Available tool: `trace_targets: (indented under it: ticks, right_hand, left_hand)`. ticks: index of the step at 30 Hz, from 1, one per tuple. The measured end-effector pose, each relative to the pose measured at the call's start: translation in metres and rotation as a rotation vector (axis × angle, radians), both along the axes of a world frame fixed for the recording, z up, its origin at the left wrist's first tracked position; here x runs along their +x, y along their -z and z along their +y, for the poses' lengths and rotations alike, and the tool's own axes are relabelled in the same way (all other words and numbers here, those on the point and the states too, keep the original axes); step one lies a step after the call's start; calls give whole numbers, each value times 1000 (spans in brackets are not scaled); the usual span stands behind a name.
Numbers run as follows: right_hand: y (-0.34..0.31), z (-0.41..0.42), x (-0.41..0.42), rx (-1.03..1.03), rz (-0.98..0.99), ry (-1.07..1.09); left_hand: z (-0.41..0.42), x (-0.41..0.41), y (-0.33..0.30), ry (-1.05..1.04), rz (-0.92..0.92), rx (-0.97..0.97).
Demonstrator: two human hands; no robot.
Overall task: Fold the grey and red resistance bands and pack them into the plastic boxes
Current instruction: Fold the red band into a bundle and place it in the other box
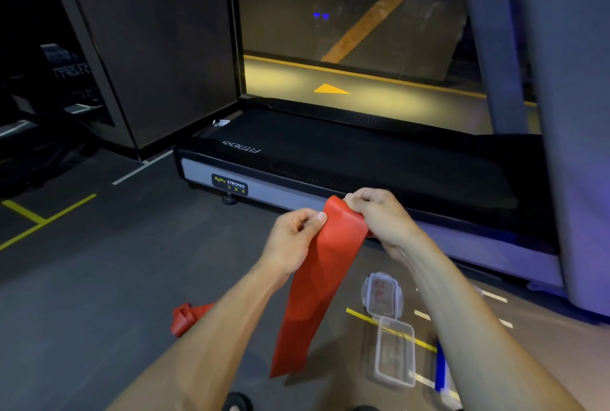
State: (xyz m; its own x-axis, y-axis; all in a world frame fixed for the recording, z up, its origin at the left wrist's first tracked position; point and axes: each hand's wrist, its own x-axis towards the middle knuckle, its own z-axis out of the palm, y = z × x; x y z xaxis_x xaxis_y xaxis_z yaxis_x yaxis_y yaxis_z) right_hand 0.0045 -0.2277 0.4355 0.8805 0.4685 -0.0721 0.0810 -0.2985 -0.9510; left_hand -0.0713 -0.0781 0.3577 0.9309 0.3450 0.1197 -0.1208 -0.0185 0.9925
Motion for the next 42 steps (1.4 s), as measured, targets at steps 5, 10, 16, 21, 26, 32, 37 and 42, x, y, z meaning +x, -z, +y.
trace_targets:
  ticks: [5, 10, 16, 21, 26, 32, 37, 42]
  right_hand:
    - [1, 2, -4, 2, 35, -42]
    - [-2, 1, -7, -21, 43, -100]
    - [-4, -7, -6, -125, -69, -240]
    - [0, -9, 1, -160, -110, -177]
    - [3, -10, 3, -141, -116, -138]
    - [3, -8, 1, -81, -130, -130]
    - [5, -10, 3, -103, -123, -142]
    - [4, -9, 2, -123, -78, -161]
  left_hand:
    - [0, -2, -1, 2, 1, -21]
    - [-2, -4, -5, -15, -34, 31]
    - [0, -5, -4, -35, -39, 46]
    - [-1, -5, -4, 46, -29, -8]
    - [2, -5, 0, 130, -9, -17]
    - [1, -4, 0, 109, 9, 16]
    - [0, -2, 0, 76, 8, 26]
    - [-2, -1, 0, 67, -18, 70]
